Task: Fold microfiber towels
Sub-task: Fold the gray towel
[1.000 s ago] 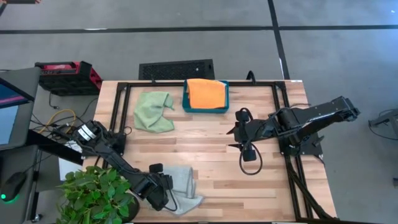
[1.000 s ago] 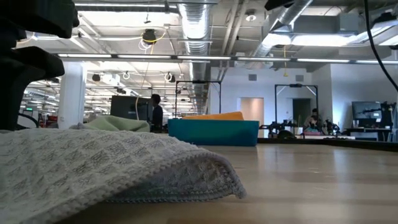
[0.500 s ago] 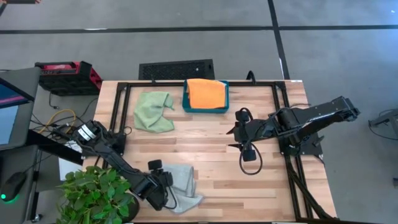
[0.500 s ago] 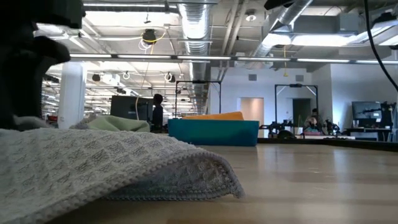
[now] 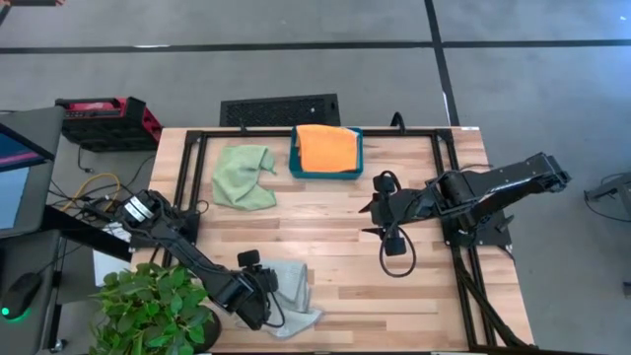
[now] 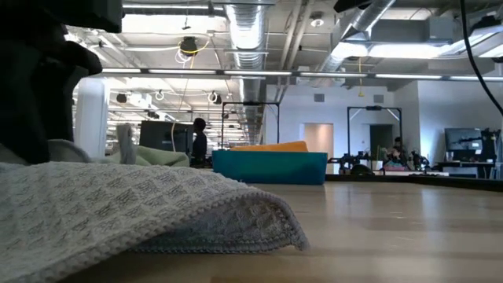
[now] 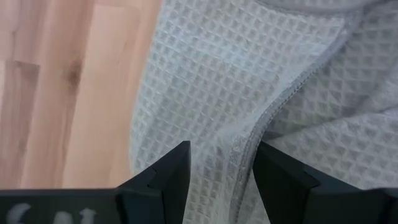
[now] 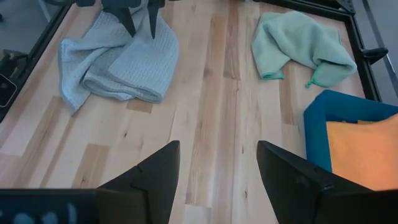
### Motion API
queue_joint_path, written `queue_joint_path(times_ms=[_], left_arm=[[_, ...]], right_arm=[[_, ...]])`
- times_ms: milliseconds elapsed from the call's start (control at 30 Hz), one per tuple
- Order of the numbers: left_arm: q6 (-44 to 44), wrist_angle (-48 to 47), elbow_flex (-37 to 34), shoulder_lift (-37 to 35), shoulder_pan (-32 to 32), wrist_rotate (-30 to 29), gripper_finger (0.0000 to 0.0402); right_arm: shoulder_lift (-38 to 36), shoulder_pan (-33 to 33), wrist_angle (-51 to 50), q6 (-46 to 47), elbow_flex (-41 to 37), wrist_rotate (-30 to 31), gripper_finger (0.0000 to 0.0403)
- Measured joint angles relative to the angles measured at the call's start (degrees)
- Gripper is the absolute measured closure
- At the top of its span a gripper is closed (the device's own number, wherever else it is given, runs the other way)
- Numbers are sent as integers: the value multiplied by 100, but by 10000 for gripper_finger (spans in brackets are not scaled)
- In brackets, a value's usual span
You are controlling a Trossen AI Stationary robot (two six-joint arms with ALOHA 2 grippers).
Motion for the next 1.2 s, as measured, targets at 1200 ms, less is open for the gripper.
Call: queue_joint_path(times_ms=[1200], left_arm=[[473,-1951,1270,7,382,-350,401]], right_arm=[[415,102,82,-126,2,22,165]])
